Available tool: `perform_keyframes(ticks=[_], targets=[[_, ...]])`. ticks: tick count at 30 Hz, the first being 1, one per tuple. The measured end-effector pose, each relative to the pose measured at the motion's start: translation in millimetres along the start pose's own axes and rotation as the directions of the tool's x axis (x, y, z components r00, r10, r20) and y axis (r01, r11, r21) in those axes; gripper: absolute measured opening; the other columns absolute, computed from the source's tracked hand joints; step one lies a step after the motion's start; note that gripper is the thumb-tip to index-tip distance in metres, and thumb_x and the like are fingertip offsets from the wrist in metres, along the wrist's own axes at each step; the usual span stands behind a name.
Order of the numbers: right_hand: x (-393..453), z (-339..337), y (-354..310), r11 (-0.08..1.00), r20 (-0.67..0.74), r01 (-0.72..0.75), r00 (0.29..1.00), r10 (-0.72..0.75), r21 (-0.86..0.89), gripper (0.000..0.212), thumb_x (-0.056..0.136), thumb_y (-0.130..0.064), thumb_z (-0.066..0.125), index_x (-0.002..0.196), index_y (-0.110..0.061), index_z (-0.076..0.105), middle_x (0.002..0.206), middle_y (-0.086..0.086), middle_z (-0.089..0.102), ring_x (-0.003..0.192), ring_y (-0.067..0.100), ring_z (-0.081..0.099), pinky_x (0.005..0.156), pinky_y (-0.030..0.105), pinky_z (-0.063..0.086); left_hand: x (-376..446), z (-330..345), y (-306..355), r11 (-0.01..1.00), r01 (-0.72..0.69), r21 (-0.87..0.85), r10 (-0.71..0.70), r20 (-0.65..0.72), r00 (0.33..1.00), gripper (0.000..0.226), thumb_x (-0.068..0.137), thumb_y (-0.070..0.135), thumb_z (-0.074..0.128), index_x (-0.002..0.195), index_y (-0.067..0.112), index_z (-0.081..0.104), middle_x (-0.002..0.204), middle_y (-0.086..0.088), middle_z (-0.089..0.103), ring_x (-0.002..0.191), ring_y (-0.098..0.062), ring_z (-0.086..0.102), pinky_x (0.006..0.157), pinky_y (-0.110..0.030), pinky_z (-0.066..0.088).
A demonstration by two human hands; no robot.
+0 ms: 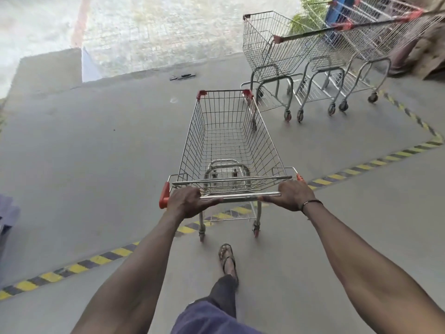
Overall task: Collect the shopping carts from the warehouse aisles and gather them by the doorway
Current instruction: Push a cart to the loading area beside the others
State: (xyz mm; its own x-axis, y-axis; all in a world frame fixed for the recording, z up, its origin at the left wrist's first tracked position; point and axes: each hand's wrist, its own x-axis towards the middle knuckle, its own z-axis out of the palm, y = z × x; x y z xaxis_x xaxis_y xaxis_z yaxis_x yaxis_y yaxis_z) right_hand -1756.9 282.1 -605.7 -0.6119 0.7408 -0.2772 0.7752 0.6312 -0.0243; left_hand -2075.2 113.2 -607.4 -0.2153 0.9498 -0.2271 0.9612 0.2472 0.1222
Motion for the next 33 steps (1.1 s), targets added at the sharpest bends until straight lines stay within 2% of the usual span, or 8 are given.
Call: perform_keyframes(ticks=[4,8,10,13,20,27,30,33], targets=[[74.3,-18.9,21.6,1.0,0.018,0.0,1.0,0.0,-0.01,0.106,0.067,-0.112,0.006,0.058,-0.017,0.054,0.067,-0.002,0.06,0.064,0.016,0.056,0.125,0.06,0.029,81.4,-23.2,-14.3,1.0,0.006,-0.008,-0.006,0.013,1.0,0.105,0.063,0.113,0.016,0.054,0.015,0.051,0.056,0.0,0.057,0.057,-0.02,0.058,0.061,-0.036,0.046],[147.8,-35.3,50.2,1.0,0.008,-0.023,1.0,0.023,-0.001,0.112,0.064,-0.113,0.004,0.062,-0.017,0.06,0.073,-0.001,0.064,0.072,0.022,0.062,0.121,0.059,0.036,159.7,-45.2,-21.4,1.0,-0.006,0.004,0.006,0.014,1.0,0.102,0.066,0.112,0.019,0.053,0.016,0.05,0.055,0.0,0.055,0.056,-0.019,0.056,0.061,-0.035,0.042],[178.7,-45.6,63.8,1.0,0.025,-0.028,0.999,0.028,0.002,0.114,0.063,-0.113,0.003,0.064,-0.017,0.063,0.075,-0.002,0.065,0.074,0.022,0.062,0.124,0.061,0.029,195.1,-54.9,-21.0,1.0,-0.006,0.004,0.006,0.028,1.0,0.099,0.07,0.109,0.024,0.053,0.015,0.051,0.056,0.0,0.056,0.057,-0.02,0.057,0.061,-0.036,0.043],[223.6,-60.7,86.7,0.999,0.017,-0.039,0.999,0.039,0.022,0.103,0.072,-0.11,0.018,0.067,-0.017,0.062,0.076,-0.003,0.063,0.075,0.02,0.06,0.127,0.062,0.021,246.4,-66.2,-18.4,1.0,0.001,-0.009,-0.001,0.027,1.0,0.092,0.075,0.105,0.035,0.05,0.017,0.047,0.052,-0.001,0.056,0.053,-0.02,0.057,0.059,-0.035,0.047],[333.1,-97.0,154.3,0.999,0.013,0.007,1.0,-0.007,0.042,0.105,0.067,-0.112,0.016,0.062,-0.016,0.058,0.073,-0.003,0.061,0.07,0.018,0.059,0.117,0.058,0.04,366.4,-83.4,-5.8,1.0,0.03,-0.003,-0.03,0.005,1.0,0.095,0.074,0.106,0.032,0.049,0.015,0.045,0.05,-0.001,0.052,0.052,-0.021,0.056,0.058,-0.035,0.044],[464.2,-131.3,228.7,0.996,0.022,0.086,0.996,-0.086,-0.022,0.102,0.073,-0.11,0.017,0.066,-0.018,0.06,0.079,-0.004,0.064,0.076,0.019,0.059,0.128,0.065,0.02,487.6,-104.5,12.3,0.993,0.11,-0.033,-0.111,-0.015,0.994,0.103,0.065,0.113,0.018,0.049,0.016,0.047,0.054,-0.001,0.056,0.055,-0.02,0.057,0.056,-0.034,0.038],[509.5,-146.5,251.9,0.993,0.048,0.117,0.992,-0.116,-0.032,0.1,0.073,-0.11,0.018,0.066,-0.018,0.058,0.074,-0.004,0.06,0.077,0.022,0.059,0.129,0.066,0.017,528.8,-113.3,17.1,0.988,0.143,-0.064,-0.144,-0.016,0.989,0.104,0.06,0.114,0.011,0.049,0.016,0.045,0.053,0.0,0.054,0.056,-0.02,0.056,0.058,-0.036,0.035],[554.5,-160.8,268.4,0.989,0.069,0.145,0.987,-0.143,-0.021,0.102,0.071,-0.111,0.018,0.065,-0.017,0.057,0.073,-0.002,0.06,0.079,0.025,0.062,0.129,0.066,0.017,565.3,-122.5,17.7,0.983,0.171,-0.069,-0.171,-0.003,0.985,0.101,0.065,0.112,0.016,0.05,0.016,0.045,0.055,0.001,0.054,0.057,-0.021,0.057,0.06,-0.037,0.04]])
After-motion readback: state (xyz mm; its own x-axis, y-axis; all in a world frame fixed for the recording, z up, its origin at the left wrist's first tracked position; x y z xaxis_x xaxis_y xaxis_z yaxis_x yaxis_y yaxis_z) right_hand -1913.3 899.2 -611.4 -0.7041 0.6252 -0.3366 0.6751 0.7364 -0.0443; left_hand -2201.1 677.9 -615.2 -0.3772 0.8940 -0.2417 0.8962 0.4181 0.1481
